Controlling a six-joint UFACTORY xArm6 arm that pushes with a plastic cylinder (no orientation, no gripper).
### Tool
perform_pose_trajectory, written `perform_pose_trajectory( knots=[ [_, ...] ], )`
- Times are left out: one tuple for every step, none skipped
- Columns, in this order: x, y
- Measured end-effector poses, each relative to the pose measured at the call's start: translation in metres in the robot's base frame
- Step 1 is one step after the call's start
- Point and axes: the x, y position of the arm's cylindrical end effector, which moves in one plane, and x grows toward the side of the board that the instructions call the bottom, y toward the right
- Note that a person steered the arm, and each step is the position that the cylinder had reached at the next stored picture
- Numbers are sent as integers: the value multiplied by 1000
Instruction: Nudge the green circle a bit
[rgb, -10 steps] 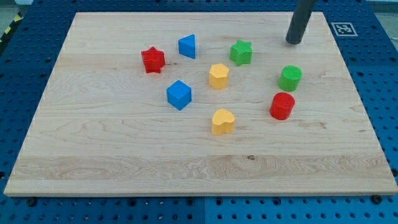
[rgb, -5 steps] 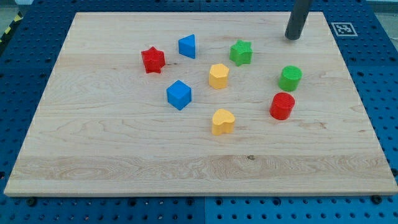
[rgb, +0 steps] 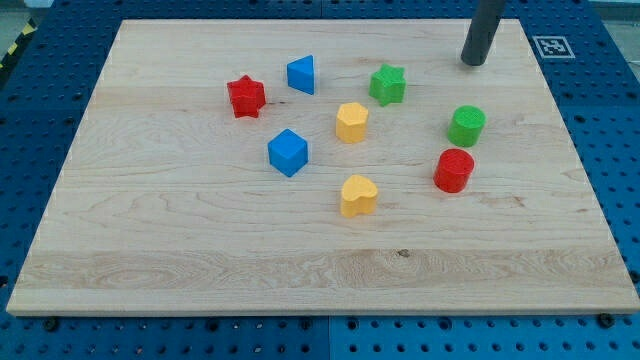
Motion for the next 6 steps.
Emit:
perform_pose_trajectory(
  knots=[
    [6,0],
    [47,4],
    [93,19],
    [140,6],
    [169,-47],
    [196,-60]
  ],
)
